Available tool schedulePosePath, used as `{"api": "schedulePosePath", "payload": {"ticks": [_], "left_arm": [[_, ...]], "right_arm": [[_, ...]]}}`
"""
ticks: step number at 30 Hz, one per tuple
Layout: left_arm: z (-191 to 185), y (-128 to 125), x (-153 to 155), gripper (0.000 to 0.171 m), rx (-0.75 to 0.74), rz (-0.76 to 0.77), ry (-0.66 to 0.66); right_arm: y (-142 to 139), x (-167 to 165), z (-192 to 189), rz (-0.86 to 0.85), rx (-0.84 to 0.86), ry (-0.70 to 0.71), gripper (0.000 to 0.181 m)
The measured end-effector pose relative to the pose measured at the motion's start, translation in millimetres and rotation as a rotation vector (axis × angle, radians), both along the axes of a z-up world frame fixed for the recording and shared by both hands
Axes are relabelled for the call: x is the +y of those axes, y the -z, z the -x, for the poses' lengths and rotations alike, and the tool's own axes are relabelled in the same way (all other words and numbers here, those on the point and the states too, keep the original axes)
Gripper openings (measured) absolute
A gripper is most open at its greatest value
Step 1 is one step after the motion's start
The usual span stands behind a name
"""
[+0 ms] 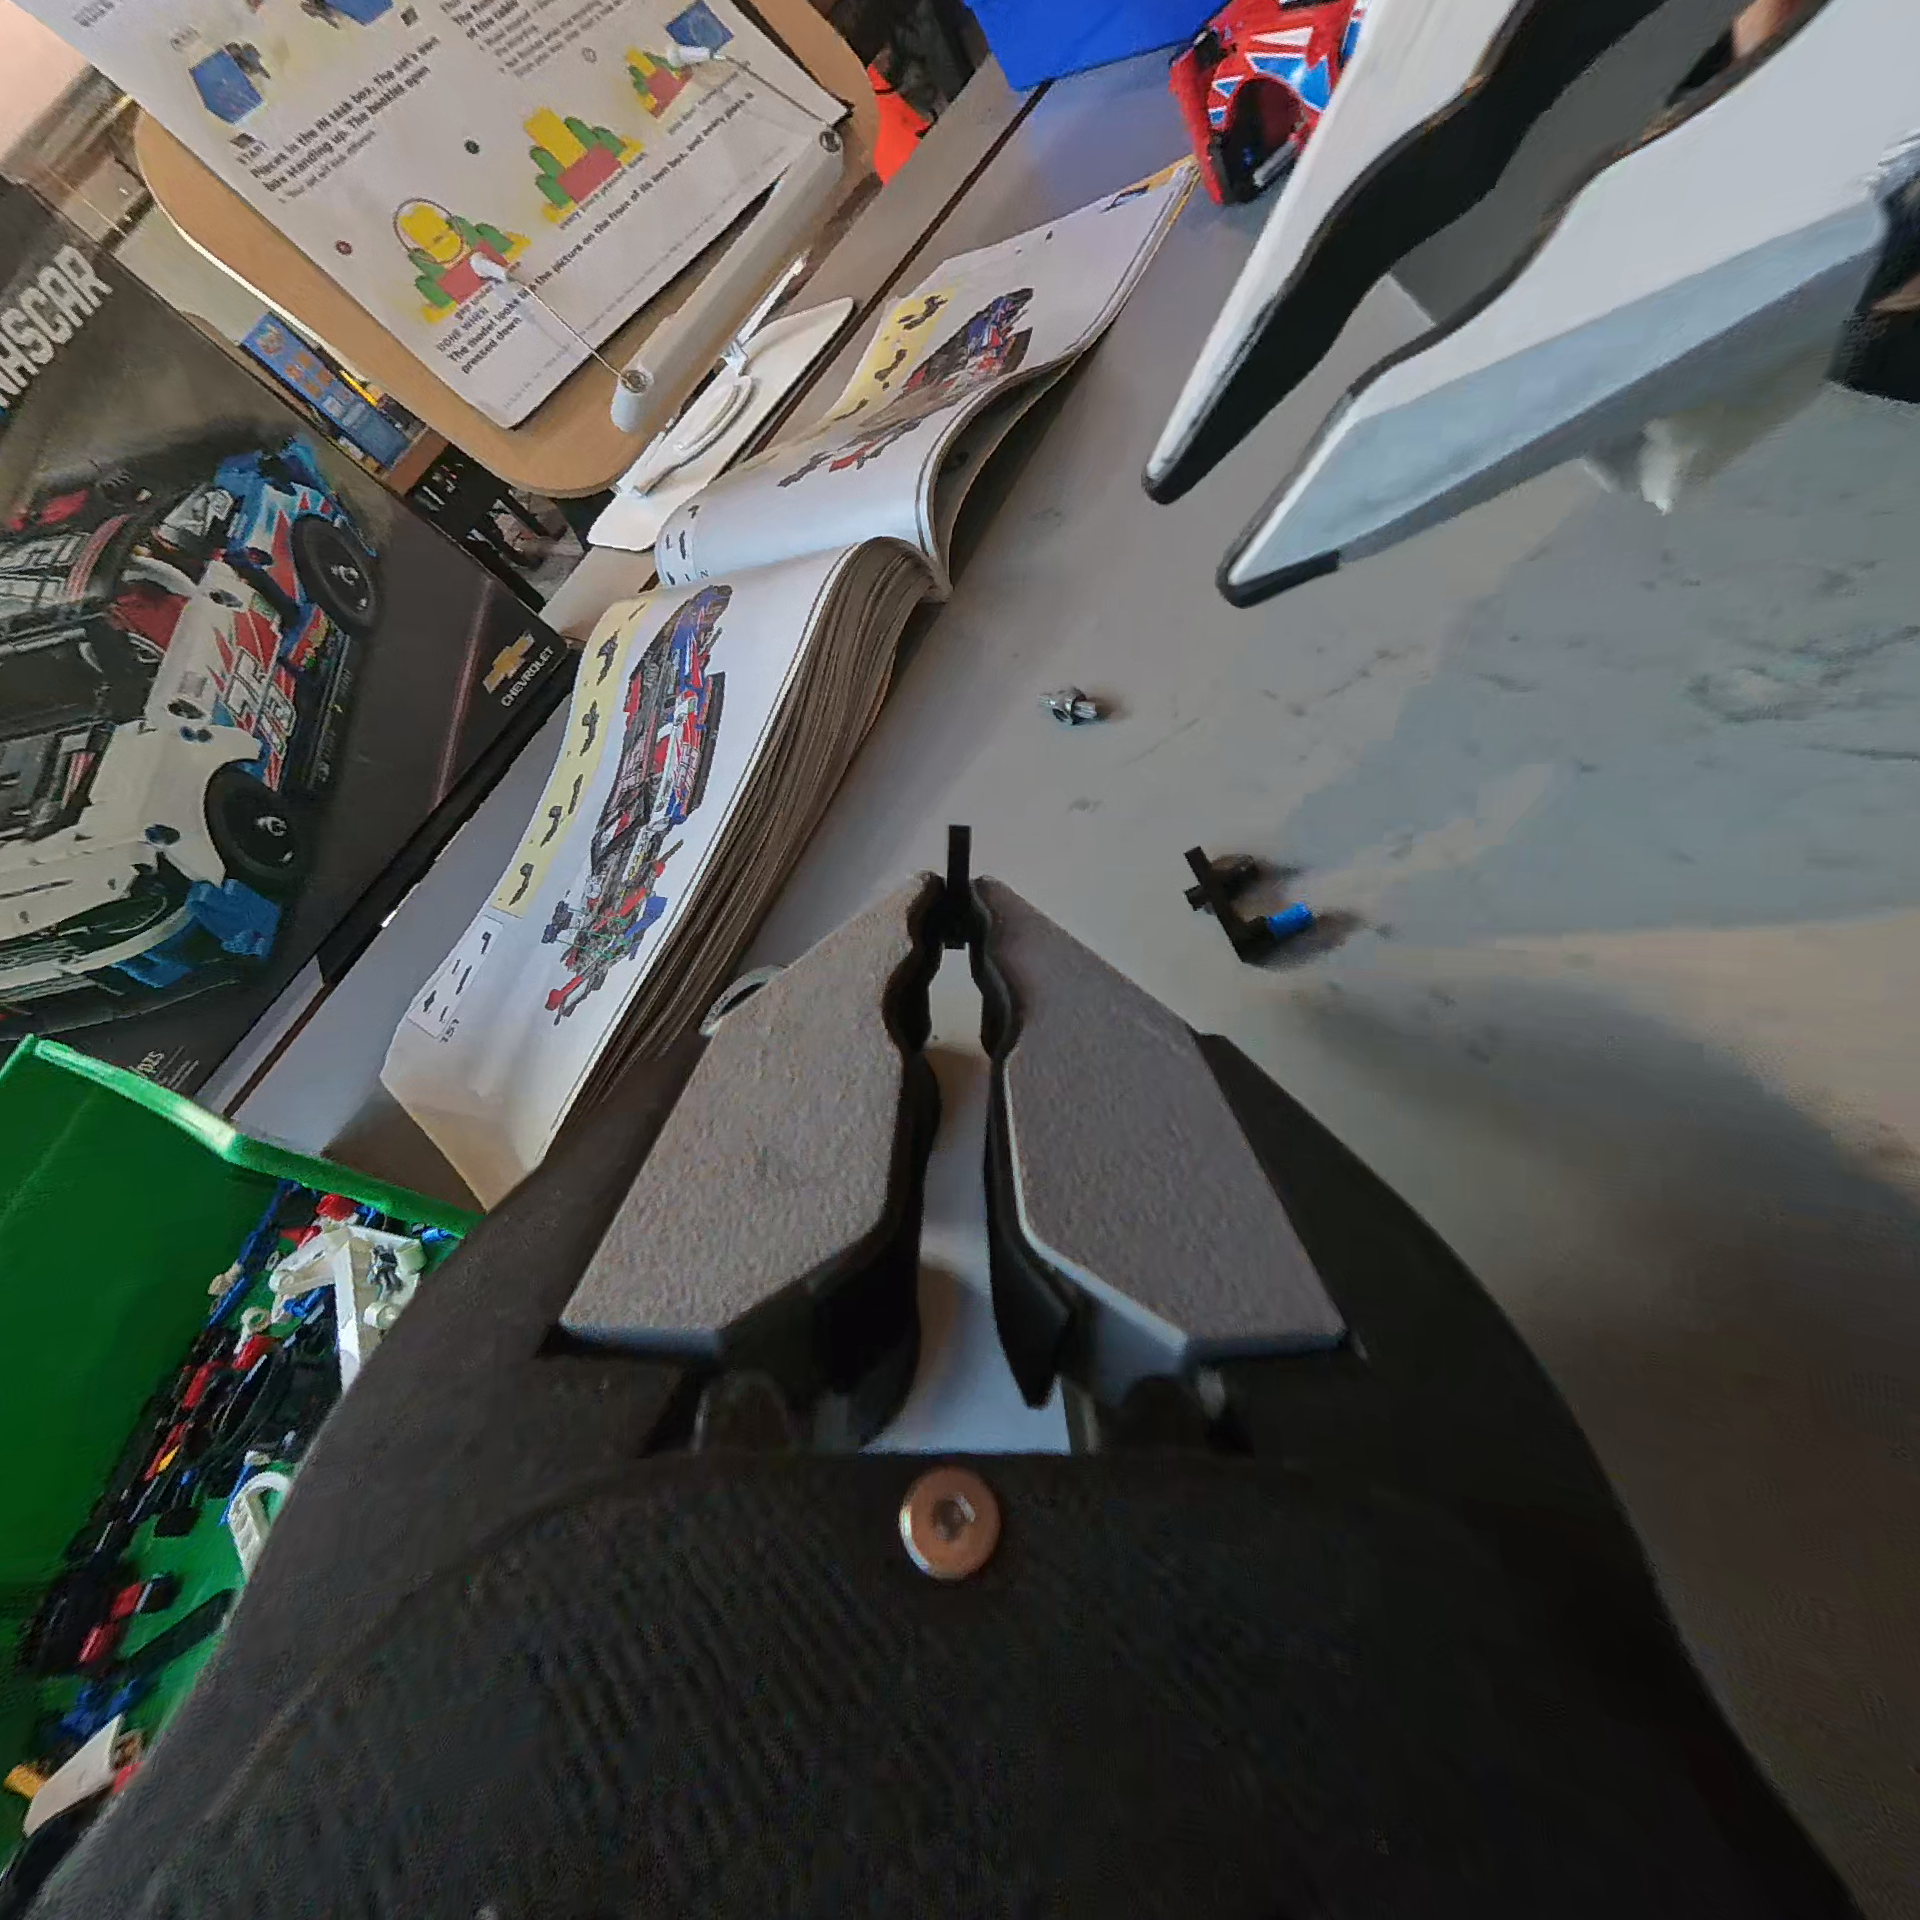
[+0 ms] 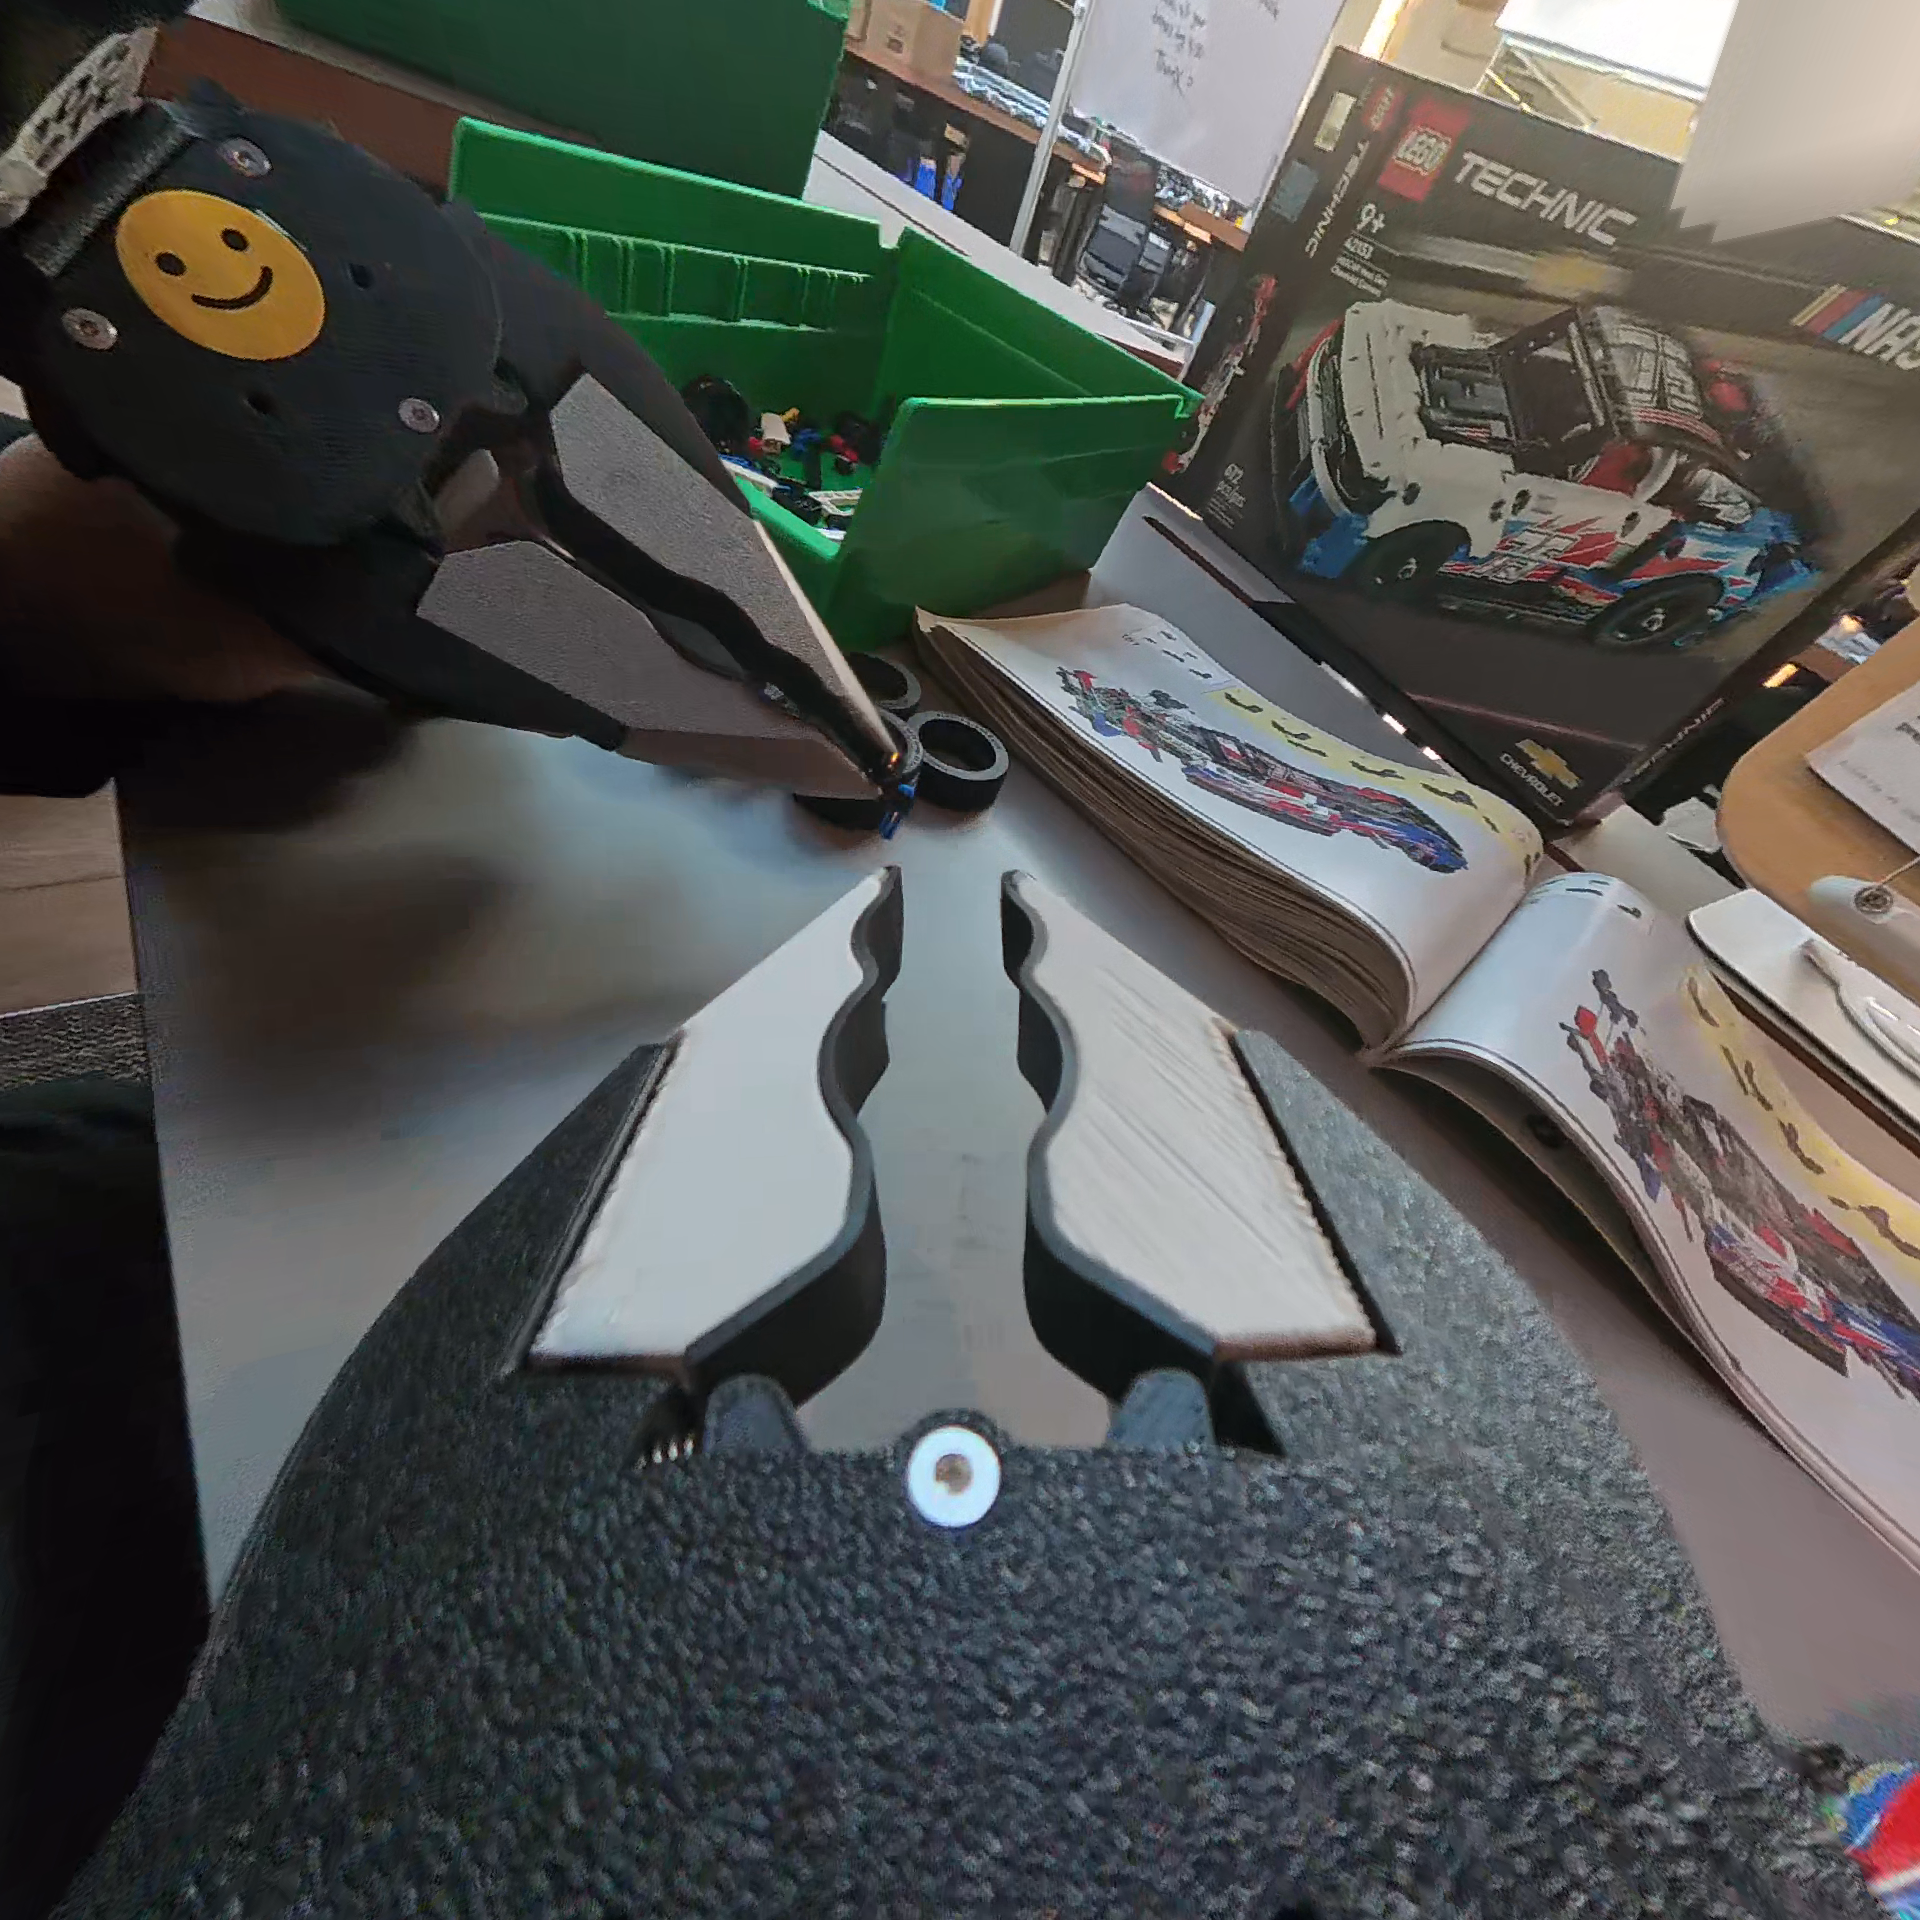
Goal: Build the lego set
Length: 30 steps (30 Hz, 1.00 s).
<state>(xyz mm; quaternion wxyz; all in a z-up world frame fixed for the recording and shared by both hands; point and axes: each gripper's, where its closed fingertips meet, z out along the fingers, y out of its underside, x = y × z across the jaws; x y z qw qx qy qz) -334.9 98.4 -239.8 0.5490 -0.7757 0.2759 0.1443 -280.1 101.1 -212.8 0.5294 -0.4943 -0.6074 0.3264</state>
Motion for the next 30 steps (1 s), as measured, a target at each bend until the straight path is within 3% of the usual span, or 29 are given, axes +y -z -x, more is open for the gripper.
{"api": "schedulePosePath", "payload": {"ticks": [3, 8, 12, 16, 24, 30], "left_arm": [[1.8, -1.4, 0.6, 0.001, -0.031, 0.004, -0.001], [2.6, -2.6, -0.1, 0.002, -0.033, -0.005, -0.005], [-2.4, 4.5, -0.9, 0.001, 0.019, 0.024, 0.026], [-7.6, 13.0, -4.7, 0.001, 0.129, 0.032, 0.092], [-17.1, 6.4, -7.5, 0.001, 0.417, -0.07, 0.202], [-13.0, 7.1, -4.0, 0.001, 0.398, -0.089, 0.172]], "right_arm": [[0.2, 13.0, -3.2, 0.026, -0.002, 0.064, 0.014], [13.8, 10.5, -7.2, 0.147, -0.099, 0.042, 0.017], [42.1, -5.8, -8.4, 0.253, -0.293, -0.04, 0.024], [53.4, -8.5, -6.2, 0.284, -0.368, -0.05, 0.031], [29.3, -9.3, 2.6, 0.267, -0.22, -0.119, 0.028], [28.0, -4.8, 4.8, 0.258, -0.204, -0.108, 0.032]]}}
